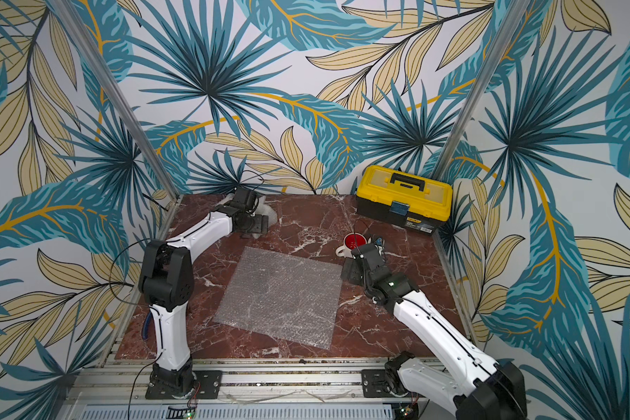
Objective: Wrap mugs in bubble wrap
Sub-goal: Place the bubble wrap at the center of the board, then pick up the mug from the center of the board, then adjust the bubble wrap at the center of the board.
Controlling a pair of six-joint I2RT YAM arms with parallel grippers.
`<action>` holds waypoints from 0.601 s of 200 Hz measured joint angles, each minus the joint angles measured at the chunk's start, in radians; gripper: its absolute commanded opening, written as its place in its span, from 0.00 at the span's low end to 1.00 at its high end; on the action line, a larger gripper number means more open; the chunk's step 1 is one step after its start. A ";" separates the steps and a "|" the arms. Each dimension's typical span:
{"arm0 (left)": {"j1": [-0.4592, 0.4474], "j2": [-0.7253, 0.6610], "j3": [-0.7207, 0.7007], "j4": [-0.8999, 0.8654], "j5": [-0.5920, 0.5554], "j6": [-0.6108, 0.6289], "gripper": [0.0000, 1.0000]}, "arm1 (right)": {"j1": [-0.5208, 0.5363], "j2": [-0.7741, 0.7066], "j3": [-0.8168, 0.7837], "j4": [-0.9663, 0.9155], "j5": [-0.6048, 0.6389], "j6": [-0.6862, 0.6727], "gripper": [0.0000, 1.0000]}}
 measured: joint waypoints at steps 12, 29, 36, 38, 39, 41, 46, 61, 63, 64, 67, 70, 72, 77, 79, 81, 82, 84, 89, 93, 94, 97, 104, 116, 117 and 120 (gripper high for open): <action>-0.011 -0.091 -0.065 0.006 -0.002 -0.035 1.00 | -0.016 0.050 0.003 0.010 -0.008 0.031 0.97; -0.048 -0.215 -0.166 0.037 -0.002 -0.074 1.00 | -0.034 0.134 0.015 0.038 -0.030 0.075 0.94; -0.071 -0.261 -0.212 0.055 0.003 -0.093 1.00 | -0.038 0.169 0.026 0.051 -0.038 0.091 0.93; -0.078 -0.272 -0.225 0.060 0.005 -0.100 1.00 | -0.039 0.179 0.030 0.057 -0.040 0.098 0.92; -0.084 -0.281 -0.236 0.064 0.008 -0.105 1.00 | -0.039 0.183 0.032 0.058 -0.042 0.101 0.92; -0.093 -0.293 -0.250 0.071 0.010 -0.108 1.00 | -0.039 0.195 0.037 0.062 -0.045 0.105 0.92; -0.110 -0.319 -0.286 0.086 0.020 -0.123 1.00 | -0.039 0.224 0.051 0.072 -0.051 0.123 0.92; -0.166 -0.374 -0.397 0.134 0.052 -0.164 1.00 | -0.039 0.295 0.097 0.102 -0.062 0.174 0.92; -0.173 -0.379 -0.412 0.139 0.055 -0.171 1.00 | -0.039 0.303 0.103 0.106 -0.061 0.180 0.92; -0.175 -0.381 -0.417 0.142 0.056 -0.172 1.00 | -0.039 0.306 0.105 0.108 -0.061 0.183 0.92; -0.187 -0.386 -0.439 0.151 0.063 -0.179 1.00 | -0.039 0.321 0.116 0.116 -0.061 0.200 0.92; -0.196 -0.392 -0.458 0.159 0.066 -0.186 1.00 | -0.039 0.331 0.125 0.121 -0.060 0.211 0.92; -0.203 -0.394 -0.472 0.162 0.069 -0.190 1.00 | -0.039 0.340 0.130 0.124 -0.058 0.220 0.92; -0.219 -0.399 -0.503 0.171 0.072 -0.201 1.00 | -0.039 0.358 0.145 0.133 -0.055 0.242 0.92; -0.224 -0.400 -0.515 0.174 0.075 -0.205 1.00 | -0.039 0.366 0.150 0.136 -0.054 0.253 0.92; -0.231 -0.402 -0.528 0.179 0.077 -0.209 1.00 | -0.039 0.375 0.156 0.137 -0.051 0.262 0.92; -0.235 -0.402 -0.536 0.180 0.076 -0.212 1.00 | -0.039 0.377 0.158 0.137 -0.051 0.265 0.92; -0.238 -0.402 -0.543 0.183 0.077 -0.214 1.00 | -0.039 0.384 0.165 0.138 -0.047 0.275 0.92; -0.251 -0.405 -0.573 0.193 0.080 -0.222 1.00 | -0.039 0.406 0.183 0.138 -0.039 0.303 0.92; -0.259 -0.407 -0.594 0.201 0.083 -0.229 1.00 | -0.039 0.423 0.196 0.138 -0.033 0.323 0.92; -0.261 -0.407 -0.598 0.202 0.083 -0.230 1.00 | -0.039 0.425 0.198 0.138 -0.032 0.327 0.92; -0.267 -0.409 -0.614 0.206 0.084 -0.236 1.00 | -0.039 0.436 0.207 0.138 -0.027 0.340 0.92; -0.281 -0.415 -0.648 0.221 0.086 -0.243 1.00 | -0.039 0.462 0.229 0.138 -0.016 0.370 0.92; -0.301 -0.433 -0.702 0.251 0.092 -0.256 1.00 | -0.039 0.510 0.266 0.135 0.001 0.421 0.91; -0.303 -0.436 -0.708 0.256 0.092 -0.257 1.00 | -0.039 0.512 0.268 0.135 0.002 0.423 0.91; -0.307 -0.442 -0.719 0.262 0.093 -0.260 1.00 | -0.039 0.525 0.278 0.134 0.007 0.437 0.91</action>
